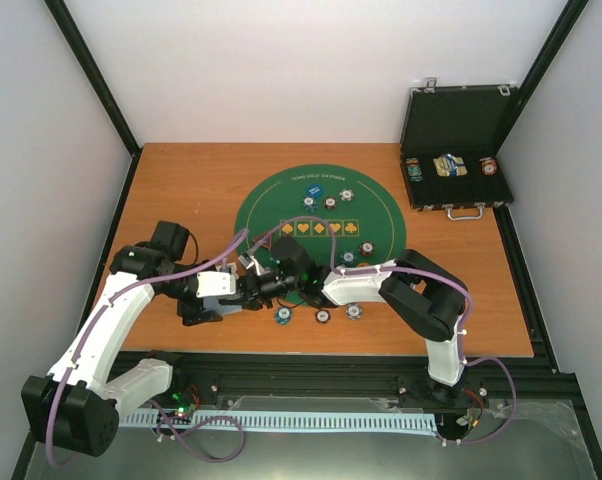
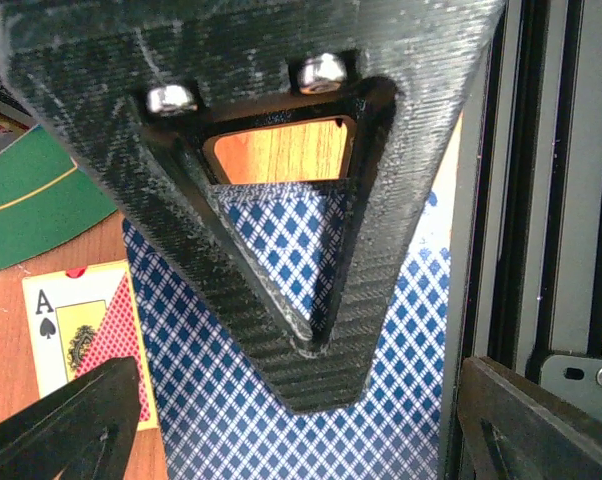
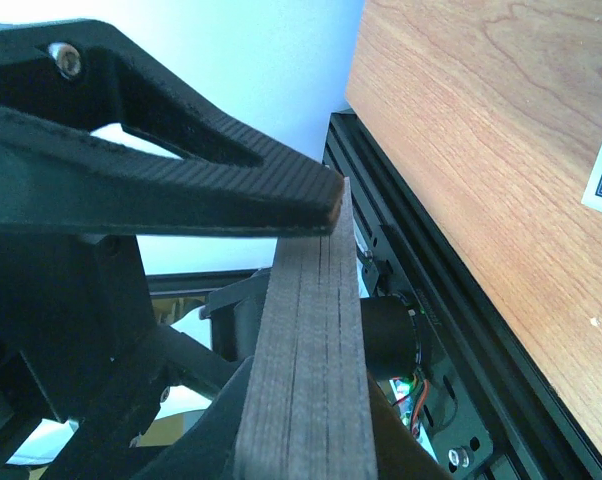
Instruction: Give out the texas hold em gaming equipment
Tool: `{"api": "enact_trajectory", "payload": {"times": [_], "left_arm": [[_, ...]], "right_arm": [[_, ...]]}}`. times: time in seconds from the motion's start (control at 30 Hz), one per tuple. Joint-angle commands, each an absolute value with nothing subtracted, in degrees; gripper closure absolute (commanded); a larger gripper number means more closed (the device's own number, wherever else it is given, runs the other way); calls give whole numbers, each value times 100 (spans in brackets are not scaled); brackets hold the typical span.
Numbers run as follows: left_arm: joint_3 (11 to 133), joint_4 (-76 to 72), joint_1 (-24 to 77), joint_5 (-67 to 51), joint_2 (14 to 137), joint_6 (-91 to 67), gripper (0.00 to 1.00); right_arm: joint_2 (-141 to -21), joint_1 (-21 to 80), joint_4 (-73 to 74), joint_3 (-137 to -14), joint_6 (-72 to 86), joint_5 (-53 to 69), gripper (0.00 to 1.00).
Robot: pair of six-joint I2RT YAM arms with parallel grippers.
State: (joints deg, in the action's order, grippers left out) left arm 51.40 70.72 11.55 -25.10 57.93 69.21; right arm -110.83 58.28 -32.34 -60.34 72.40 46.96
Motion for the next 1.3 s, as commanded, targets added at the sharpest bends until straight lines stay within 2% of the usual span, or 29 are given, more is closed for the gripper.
{"api": "enact_trajectory", "payload": {"times": [0.0,0.17,0.3,0.37,0.7,1.0,1.27], "left_arm": [[5163,7165,1187,-2637,5816,7014,12],[5130,7249,1189,-2653,5815,7029,14],[5118,7340,1187,-2749,5746,7090,2],[5108,7360,1187,-2820,5697,7111,0],[5264,7330,1187,-3008,5838,6685,2],[5652,7259,1187,-3523,5729,6121,0],[5759,7635,1188,-3520,5973,6447,4]], "right_arm": [[-10890,5883,-3410,-6186,7215,4745,97],[-10914,5885,-3471,-6210,7242,4772,97],[-10898,5883,-3499,-6228,7238,4787,97],[-10890,5881,-3507,-6236,7222,4805,97],[-10790,5875,-3784,-6041,7198,4892,97],[-10488,5748,-4040,-5669,7161,4921,97],[-10395,5740,-4152,-5564,7182,4992,97]]}}
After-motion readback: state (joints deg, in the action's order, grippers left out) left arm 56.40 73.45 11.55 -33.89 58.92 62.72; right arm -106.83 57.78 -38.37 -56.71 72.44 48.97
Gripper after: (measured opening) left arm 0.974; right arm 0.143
